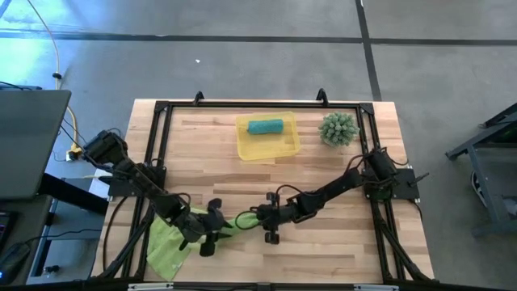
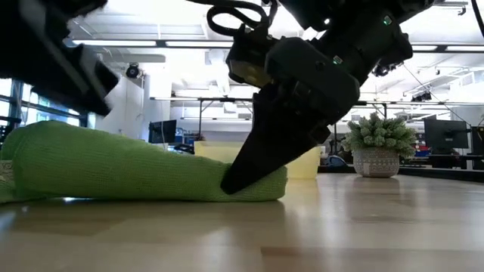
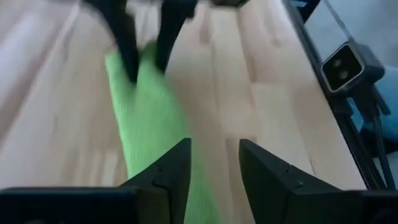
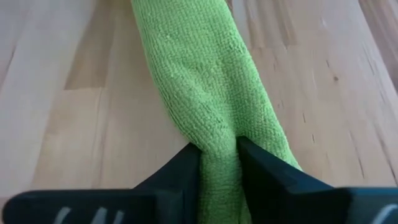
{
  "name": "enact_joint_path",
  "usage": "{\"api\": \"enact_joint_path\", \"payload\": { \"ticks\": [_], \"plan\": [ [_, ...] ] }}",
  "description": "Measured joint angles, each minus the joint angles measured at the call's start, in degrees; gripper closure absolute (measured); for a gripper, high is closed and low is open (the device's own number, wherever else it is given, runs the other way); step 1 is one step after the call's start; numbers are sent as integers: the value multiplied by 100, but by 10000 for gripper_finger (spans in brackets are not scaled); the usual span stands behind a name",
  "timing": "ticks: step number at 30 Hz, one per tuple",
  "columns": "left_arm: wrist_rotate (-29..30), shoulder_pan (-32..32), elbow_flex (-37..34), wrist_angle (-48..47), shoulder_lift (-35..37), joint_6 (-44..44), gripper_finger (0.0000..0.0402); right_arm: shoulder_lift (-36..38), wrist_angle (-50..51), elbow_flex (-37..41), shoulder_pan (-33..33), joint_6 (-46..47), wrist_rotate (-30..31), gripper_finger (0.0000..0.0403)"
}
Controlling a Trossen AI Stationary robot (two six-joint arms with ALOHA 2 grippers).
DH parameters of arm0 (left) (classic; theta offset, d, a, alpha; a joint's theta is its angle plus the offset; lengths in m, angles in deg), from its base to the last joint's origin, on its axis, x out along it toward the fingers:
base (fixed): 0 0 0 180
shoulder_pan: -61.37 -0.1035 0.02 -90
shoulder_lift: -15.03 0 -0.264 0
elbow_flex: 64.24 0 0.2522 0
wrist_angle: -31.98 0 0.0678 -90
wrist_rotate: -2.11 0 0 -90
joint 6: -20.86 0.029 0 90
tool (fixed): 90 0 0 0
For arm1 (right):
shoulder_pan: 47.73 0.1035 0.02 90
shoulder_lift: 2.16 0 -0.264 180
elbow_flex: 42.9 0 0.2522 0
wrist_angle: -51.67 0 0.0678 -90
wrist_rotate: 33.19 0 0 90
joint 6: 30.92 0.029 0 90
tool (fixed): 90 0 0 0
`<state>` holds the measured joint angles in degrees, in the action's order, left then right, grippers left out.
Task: Roll microfiber towels into tight, uniform cylinder then place into a basket
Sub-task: Roll the green microfiber cloth
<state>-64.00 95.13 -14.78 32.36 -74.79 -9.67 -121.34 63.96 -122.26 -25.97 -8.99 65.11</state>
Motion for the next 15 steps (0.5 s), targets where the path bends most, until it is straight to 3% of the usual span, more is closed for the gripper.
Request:
{"api": "enact_joint_path", "payload": {
  "ticks": [6, 15],
  "plan": [
    [494, -33, 94, 28, -292, 421, 273, -2, -68, 15, -23, 36, -119, 310],
    [508, -181, 103, 552, -857, 311, 248, -2, -103, 17, -86, 31, -296, 308]
  ]
}}
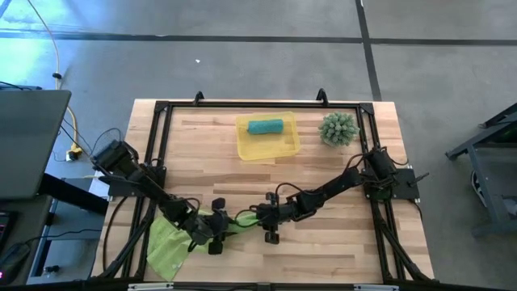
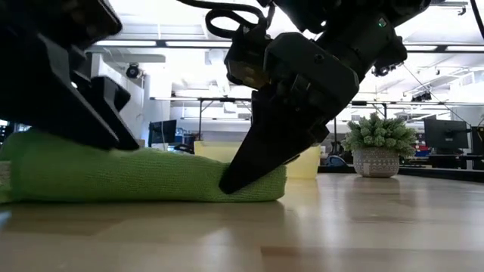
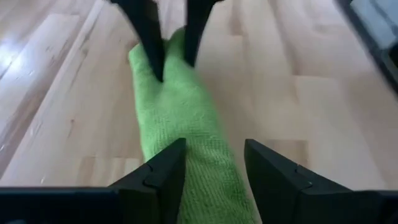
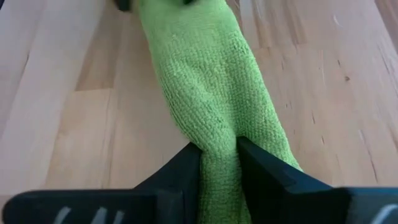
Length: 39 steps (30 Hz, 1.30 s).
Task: Roll microfiber towels into tight, uniform cylinder then place into a basket
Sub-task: Roll the green microfiber cloth, then put the green microfiber cloth into the yellow bin
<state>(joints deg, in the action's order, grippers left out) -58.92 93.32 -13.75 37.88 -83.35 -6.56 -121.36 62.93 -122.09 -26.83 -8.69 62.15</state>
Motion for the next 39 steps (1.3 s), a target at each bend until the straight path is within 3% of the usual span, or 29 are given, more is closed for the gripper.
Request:
{"api": "enact_joint_path", "payload": {
  "ticks": [6, 14, 23, 29, 33, 39],
  "plan": [
    [27, -87, 7, 25, -387, -44, 231, 0, -15, 2, 0, -81, 0, 308],
    [191, -77, 25, 182, -801, -150, 229, 244, 87, 23, 22, -1305, 3, 301],
    [210, -81, 16, 232, -818, -282, 229, 890, 116, -153, 32, -2255, -4, 199],
    [243, -81, 7, 323, -826, -254, 229, 422, -926, -236, 25, -2444, 60, 162],
    [258, -77, 2, 369, -826, -249, 229, 55, -1508, -241, -40, -2559, 81, 159],
    [260, -77, 2, 401, -827, -238, 229, -366, -1606, -263, -159, -2508, 200, 159]
  ]
}}
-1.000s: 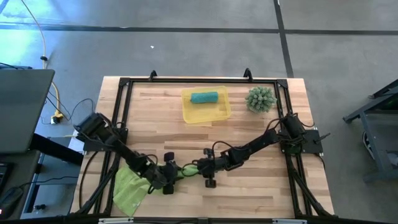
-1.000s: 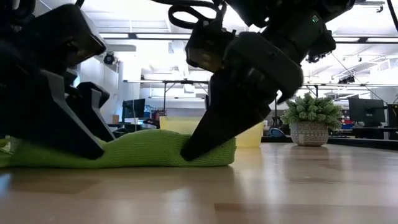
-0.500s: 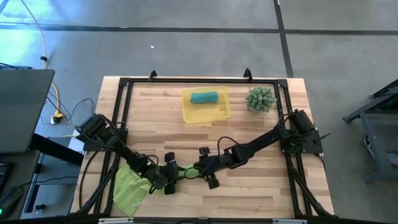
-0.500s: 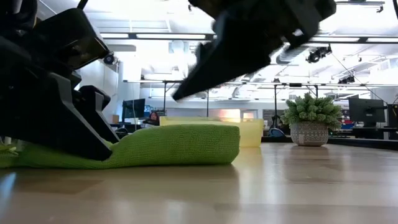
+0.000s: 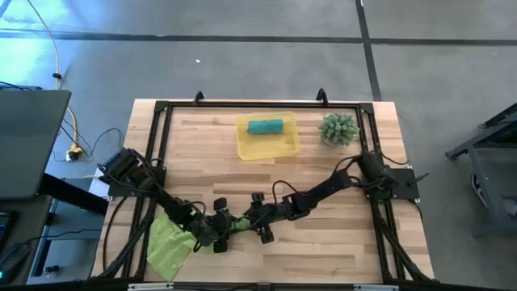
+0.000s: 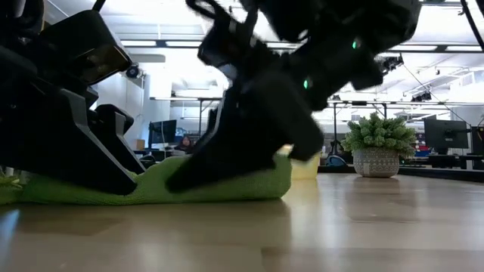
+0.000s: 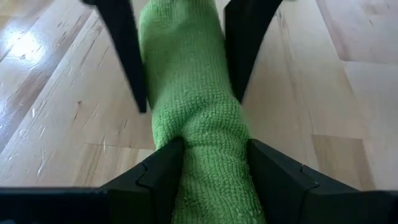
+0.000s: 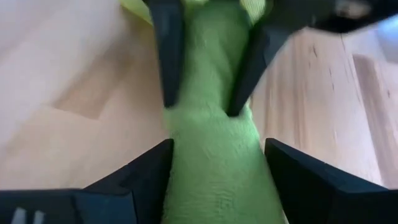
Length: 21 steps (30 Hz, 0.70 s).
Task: Roll microfiber towels into tight, uniform cylinder then place into a basket
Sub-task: Put the green microfiber cloth into the yellow bin
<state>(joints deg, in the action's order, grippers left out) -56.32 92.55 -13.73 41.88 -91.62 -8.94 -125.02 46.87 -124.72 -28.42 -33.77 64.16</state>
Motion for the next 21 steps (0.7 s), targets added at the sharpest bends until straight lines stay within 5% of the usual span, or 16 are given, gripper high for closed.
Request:
{"api": "enact_joint_path", "payload": {
  "ticks": [9, 21],
  "plan": [
    [67, 40, 0, 41, -6, 0, 229, -320, -57, -44, -48, 289, 90, 190],
    [-11, 190, -22, -195, 480, 373, 229, -340, 330, -43, 56, 598, -185, 389]
  ]
}}
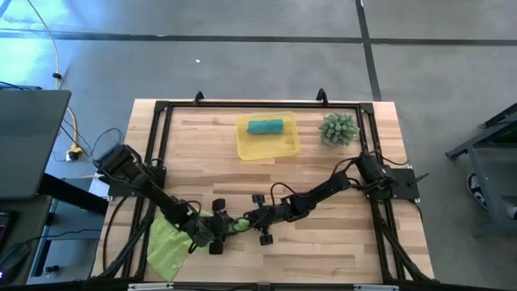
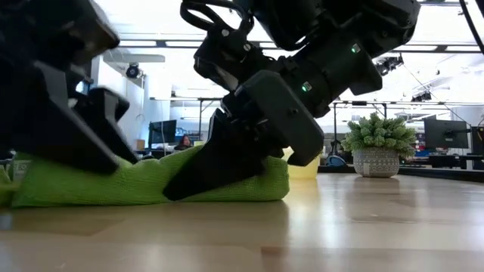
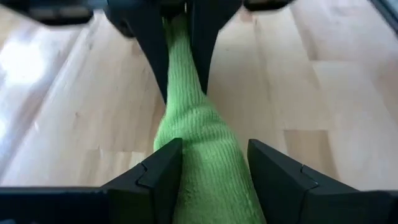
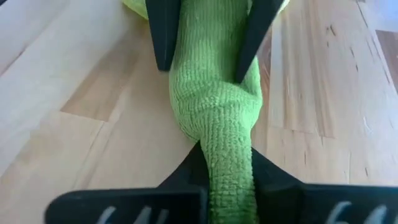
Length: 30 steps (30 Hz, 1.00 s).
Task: Roll microfiber towels into tight, uniform cylinder then place into a basket
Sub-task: Put the green microfiber cloth into the yellow bin
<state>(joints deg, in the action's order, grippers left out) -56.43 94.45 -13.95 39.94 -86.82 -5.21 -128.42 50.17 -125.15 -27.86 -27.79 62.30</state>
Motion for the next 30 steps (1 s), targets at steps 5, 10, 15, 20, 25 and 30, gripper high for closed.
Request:
{"api": "enact_joint_path", "payload": {
  "ticks": [5, 10, 15, 20, 25, 30],
  "plan": [
    [29, 0, 2, -251, 398, 317, 229, 64, 100, 10, -8, 101, -105, 380],
    [100, 0, 9, -344, 990, 579, 229, 431, 667, 35, -169, 79, -476, 393],
    [262, 5, 14, -317, 1704, 888, 229, 1013, 1733, 68, -481, -28, -659, 394],
    [453, 5, 15, -307, 2319, 1080, 229, 1819, 2575, 63, -862, -301, -616, 394],
    [656, 2, 22, -286, 2672, 1287, 229, 2688, 3219, 62, -1334, -689, -441, 394],
    [821, 2, 20, -310, 2729, 1532, 229, 3447, 3552, 50, -1905, -1211, 258, 394]
  ]
}}
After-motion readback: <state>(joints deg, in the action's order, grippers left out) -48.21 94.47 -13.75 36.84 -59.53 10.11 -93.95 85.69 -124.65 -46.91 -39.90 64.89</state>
